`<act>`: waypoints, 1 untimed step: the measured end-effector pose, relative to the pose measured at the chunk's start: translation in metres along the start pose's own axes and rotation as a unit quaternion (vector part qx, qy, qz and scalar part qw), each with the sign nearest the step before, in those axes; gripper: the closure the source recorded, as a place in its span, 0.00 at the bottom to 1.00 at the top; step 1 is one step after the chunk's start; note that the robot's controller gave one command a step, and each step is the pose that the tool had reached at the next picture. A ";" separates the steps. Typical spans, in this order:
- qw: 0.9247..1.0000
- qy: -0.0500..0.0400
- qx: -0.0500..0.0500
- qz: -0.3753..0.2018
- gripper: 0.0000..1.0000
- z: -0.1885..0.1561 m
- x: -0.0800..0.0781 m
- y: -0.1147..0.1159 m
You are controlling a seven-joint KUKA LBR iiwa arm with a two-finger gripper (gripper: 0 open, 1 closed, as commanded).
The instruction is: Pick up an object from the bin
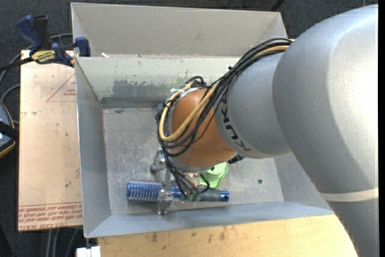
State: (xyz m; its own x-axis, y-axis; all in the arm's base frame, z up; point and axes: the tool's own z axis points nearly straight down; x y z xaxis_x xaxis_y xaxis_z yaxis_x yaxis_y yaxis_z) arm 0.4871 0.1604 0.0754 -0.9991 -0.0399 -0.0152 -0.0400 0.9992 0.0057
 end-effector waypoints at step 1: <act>1.000 0.004 0.001 0.001 0.00 -0.002 -0.002 0.001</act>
Offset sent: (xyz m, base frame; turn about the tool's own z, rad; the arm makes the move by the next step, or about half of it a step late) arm 0.0000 0.0000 0.0000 0.0000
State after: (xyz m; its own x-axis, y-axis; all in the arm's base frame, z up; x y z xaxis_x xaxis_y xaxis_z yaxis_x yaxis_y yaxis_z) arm 0.4893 0.1612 0.0772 -0.9992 -0.0385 -0.0075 -0.0385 0.9993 0.0034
